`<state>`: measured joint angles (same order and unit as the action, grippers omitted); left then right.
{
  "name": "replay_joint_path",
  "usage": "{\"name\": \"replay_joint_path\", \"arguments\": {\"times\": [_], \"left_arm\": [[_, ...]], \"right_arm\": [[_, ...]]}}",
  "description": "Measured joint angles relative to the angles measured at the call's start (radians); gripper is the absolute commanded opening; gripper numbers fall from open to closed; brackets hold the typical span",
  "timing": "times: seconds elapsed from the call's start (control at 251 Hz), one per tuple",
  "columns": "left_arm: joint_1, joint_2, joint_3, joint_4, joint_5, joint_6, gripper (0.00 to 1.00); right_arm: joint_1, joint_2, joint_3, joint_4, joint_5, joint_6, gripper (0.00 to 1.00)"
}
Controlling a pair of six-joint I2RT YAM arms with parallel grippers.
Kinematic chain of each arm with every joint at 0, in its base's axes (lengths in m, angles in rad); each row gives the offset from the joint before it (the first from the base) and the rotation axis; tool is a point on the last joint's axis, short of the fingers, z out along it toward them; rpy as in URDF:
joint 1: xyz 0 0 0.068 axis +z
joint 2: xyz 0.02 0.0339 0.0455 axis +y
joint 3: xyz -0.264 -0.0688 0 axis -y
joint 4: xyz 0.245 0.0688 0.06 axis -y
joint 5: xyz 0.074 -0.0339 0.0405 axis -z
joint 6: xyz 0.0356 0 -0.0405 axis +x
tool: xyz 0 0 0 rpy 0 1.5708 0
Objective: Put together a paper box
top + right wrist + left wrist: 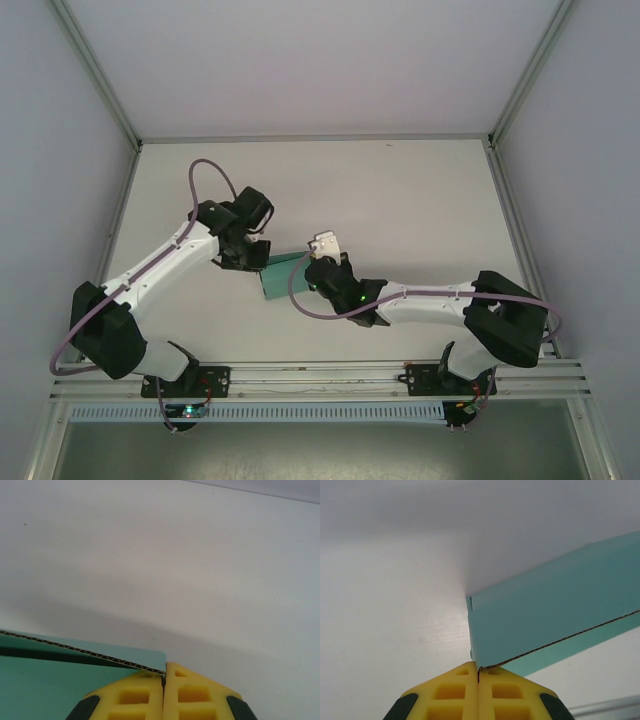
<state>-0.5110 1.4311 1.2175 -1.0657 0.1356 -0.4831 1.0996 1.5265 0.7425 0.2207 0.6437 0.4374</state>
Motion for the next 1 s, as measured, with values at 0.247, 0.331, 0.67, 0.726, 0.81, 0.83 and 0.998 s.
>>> {"name": "replay_joint_path", "arguments": {"times": [0.247, 0.331, 0.67, 0.726, 0.81, 0.83, 0.998], "left_arm": [[0.046, 0.012, -0.004, -0.019, 0.130, -0.120, 0.00], [0.062, 0.016, -0.004, -0.020, 0.163, -0.142, 0.00], [0.155, 0.006, -0.034, 0.004, 0.319, -0.241, 0.00], [0.170, 0.006, -0.034, 0.005, 0.336, -0.246, 0.00], [0.186, 0.006, -0.034, 0.006, 0.344, -0.253, 0.00], [0.187, 0.006, -0.034, 0.007, 0.348, -0.257, 0.00], [0.214, -0.003, -0.064, 0.049, 0.400, -0.303, 0.00]], "right_arm": [[0.032, 0.025, 0.006, -0.006, 0.066, 0.001, 0.00], [0.035, 0.035, 0.010, -0.006, 0.078, 0.001, 0.00], [0.037, 0.036, 0.011, -0.010, 0.085, 0.001, 0.00], [0.037, 0.037, 0.012, -0.010, 0.085, 0.000, 0.00], [0.037, 0.042, 0.017, -0.011, 0.085, 0.000, 0.00], [0.037, 0.042, 0.017, -0.011, 0.085, 0.000, 0.00], [0.037, 0.042, 0.017, -0.014, 0.089, 0.000, 0.00]]}}
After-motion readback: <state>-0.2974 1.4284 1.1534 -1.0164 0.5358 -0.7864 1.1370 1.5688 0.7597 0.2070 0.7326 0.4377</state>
